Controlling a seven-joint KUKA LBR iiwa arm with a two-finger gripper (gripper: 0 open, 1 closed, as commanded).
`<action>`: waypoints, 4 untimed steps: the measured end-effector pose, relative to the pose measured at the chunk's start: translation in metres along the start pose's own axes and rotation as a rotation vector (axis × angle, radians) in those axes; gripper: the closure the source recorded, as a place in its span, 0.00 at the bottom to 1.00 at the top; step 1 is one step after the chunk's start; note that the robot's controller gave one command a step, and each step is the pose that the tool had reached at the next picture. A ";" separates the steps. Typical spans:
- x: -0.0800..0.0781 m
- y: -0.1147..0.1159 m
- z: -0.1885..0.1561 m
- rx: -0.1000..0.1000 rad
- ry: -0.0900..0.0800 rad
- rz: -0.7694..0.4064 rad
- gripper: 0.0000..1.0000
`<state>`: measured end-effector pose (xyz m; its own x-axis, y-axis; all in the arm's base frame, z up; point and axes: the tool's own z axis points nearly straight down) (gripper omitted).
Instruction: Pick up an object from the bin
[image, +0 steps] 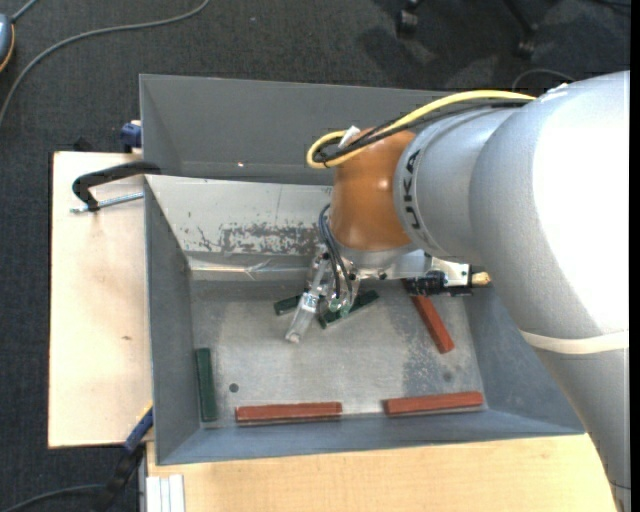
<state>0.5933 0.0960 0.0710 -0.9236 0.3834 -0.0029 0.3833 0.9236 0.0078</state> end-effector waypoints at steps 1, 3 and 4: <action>-0.003 -0.005 0.000 0.005 -0.001 0.007 1.00; 0.000 -0.082 -0.093 0.011 0.007 -0.075 1.00; 0.000 -0.078 -0.097 0.007 0.001 -0.080 0.00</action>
Offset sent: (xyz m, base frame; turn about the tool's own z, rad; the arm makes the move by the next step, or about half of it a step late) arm 0.0000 0.0000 0.0000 0.0000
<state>0.5627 0.0232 0.1669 -0.9513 0.3084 -0.0024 0.3084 0.9513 0.0010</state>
